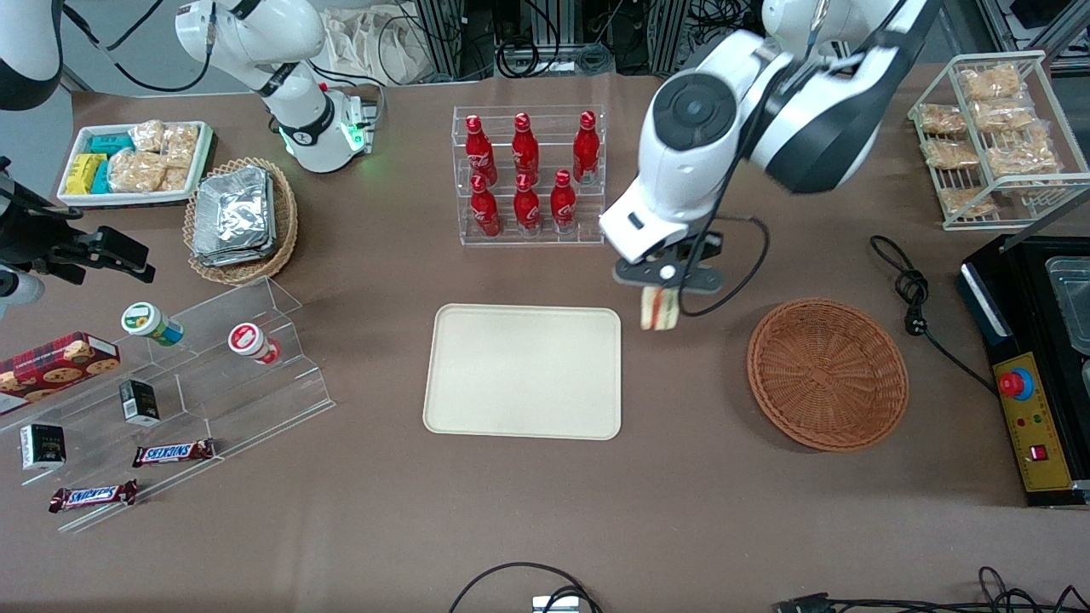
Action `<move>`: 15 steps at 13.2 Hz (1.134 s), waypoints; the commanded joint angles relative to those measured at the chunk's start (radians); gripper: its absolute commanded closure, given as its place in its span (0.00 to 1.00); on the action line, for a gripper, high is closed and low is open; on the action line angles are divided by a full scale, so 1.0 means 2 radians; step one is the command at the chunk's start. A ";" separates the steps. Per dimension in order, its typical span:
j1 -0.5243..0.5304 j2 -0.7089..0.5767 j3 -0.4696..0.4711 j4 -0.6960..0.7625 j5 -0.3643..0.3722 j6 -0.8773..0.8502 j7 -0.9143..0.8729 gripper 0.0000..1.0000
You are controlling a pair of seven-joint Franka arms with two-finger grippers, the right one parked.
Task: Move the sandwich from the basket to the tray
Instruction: 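Lift the sandwich and carry it with the left gripper toward the beige tray, then lower the sandwich onto the tray and open the left gripper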
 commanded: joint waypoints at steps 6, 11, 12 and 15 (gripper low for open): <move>-0.054 0.179 0.002 0.041 0.118 0.134 -0.086 0.99; -0.081 0.239 0.017 0.048 0.191 0.176 -0.144 0.96; -0.085 0.242 0.018 0.048 0.192 0.178 -0.144 0.95; -0.105 0.248 0.046 0.048 0.196 0.190 -0.144 0.78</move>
